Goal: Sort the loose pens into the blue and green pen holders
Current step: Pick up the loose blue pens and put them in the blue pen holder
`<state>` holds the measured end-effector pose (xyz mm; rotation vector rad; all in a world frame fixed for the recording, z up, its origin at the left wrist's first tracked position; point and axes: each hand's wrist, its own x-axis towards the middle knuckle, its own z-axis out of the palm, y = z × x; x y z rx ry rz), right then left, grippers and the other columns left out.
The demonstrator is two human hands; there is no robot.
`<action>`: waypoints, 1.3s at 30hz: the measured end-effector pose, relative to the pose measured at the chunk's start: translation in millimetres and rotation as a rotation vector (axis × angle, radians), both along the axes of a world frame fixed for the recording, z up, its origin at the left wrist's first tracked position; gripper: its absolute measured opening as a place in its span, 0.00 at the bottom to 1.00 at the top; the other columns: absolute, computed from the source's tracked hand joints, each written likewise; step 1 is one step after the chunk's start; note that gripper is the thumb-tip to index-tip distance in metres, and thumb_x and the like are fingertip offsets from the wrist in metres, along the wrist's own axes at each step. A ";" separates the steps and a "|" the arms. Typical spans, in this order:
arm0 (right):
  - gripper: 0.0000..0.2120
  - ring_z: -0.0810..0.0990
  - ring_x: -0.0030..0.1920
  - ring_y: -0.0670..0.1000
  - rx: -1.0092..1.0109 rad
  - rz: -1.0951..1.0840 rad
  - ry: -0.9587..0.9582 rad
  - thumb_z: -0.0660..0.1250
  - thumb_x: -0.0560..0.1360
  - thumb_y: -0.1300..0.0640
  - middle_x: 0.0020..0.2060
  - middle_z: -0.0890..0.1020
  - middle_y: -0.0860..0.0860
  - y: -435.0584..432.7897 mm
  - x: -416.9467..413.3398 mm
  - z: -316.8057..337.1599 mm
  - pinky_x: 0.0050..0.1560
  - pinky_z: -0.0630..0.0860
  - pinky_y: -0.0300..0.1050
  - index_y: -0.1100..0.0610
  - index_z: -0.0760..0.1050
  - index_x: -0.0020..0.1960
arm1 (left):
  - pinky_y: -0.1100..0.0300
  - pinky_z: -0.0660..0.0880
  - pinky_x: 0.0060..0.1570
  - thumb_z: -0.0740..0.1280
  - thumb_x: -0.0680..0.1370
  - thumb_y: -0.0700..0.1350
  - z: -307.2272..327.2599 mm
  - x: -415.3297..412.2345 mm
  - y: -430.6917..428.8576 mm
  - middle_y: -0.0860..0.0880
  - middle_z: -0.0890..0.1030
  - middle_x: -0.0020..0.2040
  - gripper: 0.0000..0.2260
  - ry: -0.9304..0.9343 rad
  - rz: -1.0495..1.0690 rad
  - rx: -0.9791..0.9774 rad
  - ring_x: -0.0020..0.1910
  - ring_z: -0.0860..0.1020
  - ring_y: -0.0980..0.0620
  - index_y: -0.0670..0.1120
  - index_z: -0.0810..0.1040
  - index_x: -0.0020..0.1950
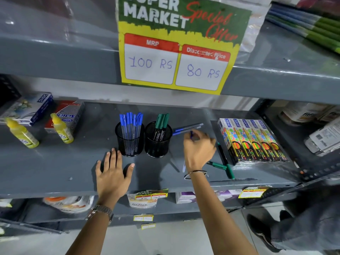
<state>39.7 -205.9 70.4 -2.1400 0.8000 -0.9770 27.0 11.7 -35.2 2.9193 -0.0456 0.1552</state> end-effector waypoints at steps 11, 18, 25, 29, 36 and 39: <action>0.05 0.78 0.44 0.58 0.093 0.283 -0.527 0.71 0.64 0.57 0.34 0.79 0.46 65.1 17.8 108.5 0.43 0.75 0.50 0.60 0.81 0.37 | 0.41 0.54 0.69 0.45 0.75 0.62 5.1 -2.8 0.1 0.41 0.63 0.74 0.35 -0.002 -0.020 -0.048 0.72 0.60 0.43 0.40 0.62 0.72; 0.05 0.74 0.48 0.56 -0.093 0.524 -0.107 0.67 0.71 0.55 0.39 0.85 0.49 97.8 47.5 53.7 0.46 0.67 0.50 0.51 0.81 0.44 | 0.40 0.57 0.67 0.48 0.76 0.61 4.5 -2.0 -0.5 0.39 0.68 0.71 0.33 0.022 -0.024 -0.072 0.70 0.65 0.40 0.38 0.65 0.70; 0.06 0.74 0.49 0.60 -0.147 0.548 0.120 0.65 0.73 0.55 0.39 0.85 0.54 99.3 56.6 18.5 0.47 0.68 0.51 0.54 0.77 0.48 | 0.43 0.54 0.69 0.45 0.76 0.63 -0.1 -1.0 0.3 0.41 0.65 0.72 0.35 0.012 -0.009 -0.029 0.72 0.63 0.43 0.39 0.64 0.71; 0.08 0.73 0.48 0.61 -0.238 0.547 0.099 0.66 0.73 0.54 0.44 0.83 0.56 92.1 54.4 16.0 0.47 0.68 0.51 0.55 0.79 0.50 | 0.47 0.47 0.70 0.44 0.75 0.64 -1.7 0.7 0.8 0.44 0.61 0.75 0.35 0.003 0.002 -0.021 0.74 0.58 0.46 0.41 0.60 0.74; 0.11 0.75 0.49 0.63 -0.273 0.348 0.120 0.62 0.74 0.56 0.48 0.80 0.59 0.6 44.0 -11.8 0.45 0.72 0.54 0.57 0.78 0.52 | 0.41 0.57 0.67 0.49 0.76 0.61 -2.0 0.4 0.4 0.40 0.69 0.70 0.32 -0.019 -0.006 0.007 0.70 0.65 0.42 0.38 0.67 0.70; 0.14 0.72 0.57 0.63 -0.324 0.425 0.491 0.61 0.76 0.57 0.57 0.77 0.61 -41.7 48.0 -39.3 0.52 0.70 0.56 0.61 0.72 0.59 | 0.42 0.56 0.66 0.47 0.76 0.62 -3.7 1.3 -1.1 0.40 0.69 0.70 0.33 -0.014 0.002 0.017 0.70 0.65 0.43 0.38 0.68 0.69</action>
